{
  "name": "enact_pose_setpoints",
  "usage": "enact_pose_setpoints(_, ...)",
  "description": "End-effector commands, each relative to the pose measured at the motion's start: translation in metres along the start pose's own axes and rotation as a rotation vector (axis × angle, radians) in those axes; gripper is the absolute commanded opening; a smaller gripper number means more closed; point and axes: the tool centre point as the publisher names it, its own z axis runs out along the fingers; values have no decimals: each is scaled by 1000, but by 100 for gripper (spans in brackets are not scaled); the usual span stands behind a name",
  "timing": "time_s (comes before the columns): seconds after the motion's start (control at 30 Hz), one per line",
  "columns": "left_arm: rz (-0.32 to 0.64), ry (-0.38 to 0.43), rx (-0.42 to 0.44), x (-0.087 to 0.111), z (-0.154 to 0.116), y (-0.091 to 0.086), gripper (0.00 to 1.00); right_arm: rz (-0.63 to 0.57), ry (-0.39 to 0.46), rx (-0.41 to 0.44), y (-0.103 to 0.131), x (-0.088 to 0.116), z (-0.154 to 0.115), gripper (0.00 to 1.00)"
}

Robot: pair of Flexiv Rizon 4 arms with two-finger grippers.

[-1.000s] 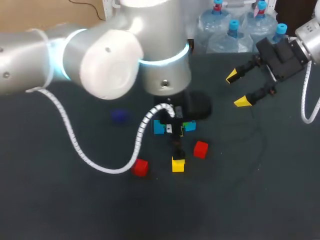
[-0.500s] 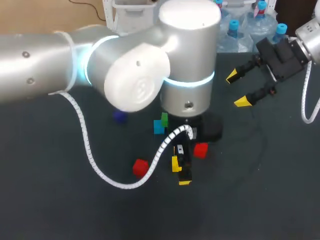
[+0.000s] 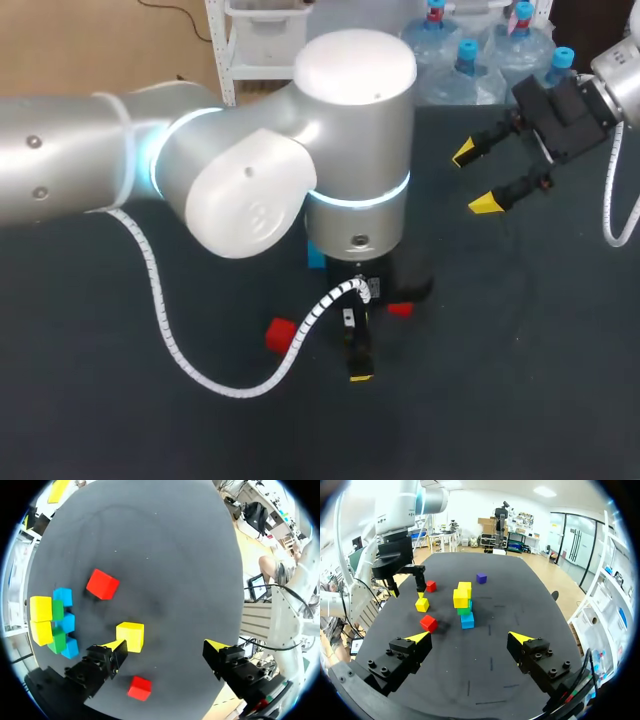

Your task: Place the blue cubes, place green cubes on the blue cubes, place the yellow cubes on the green cubes, then place the red cubes on the yellow cubes, and place purple cube on the red cubes.

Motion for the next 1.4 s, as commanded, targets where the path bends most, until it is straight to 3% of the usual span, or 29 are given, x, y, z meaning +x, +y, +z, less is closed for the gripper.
enact_pose_setpoints(0.03,7,4,4,-4,2,4,100,-1,-1,0,0,0,0,100)
enact_pose_setpoints(0.5,4,21,-35,-9,-9,7,100,-1,-1,0,0,0,0,100)
enact_pose_setpoints(0.93,-21,4,-4,2,15,19,100,-1,-1,0,0,0,0,100)
enact_pose_setpoints(1.4,5,3,-34,-5,1,15,100,-1,-1,0,0,0,0,100)
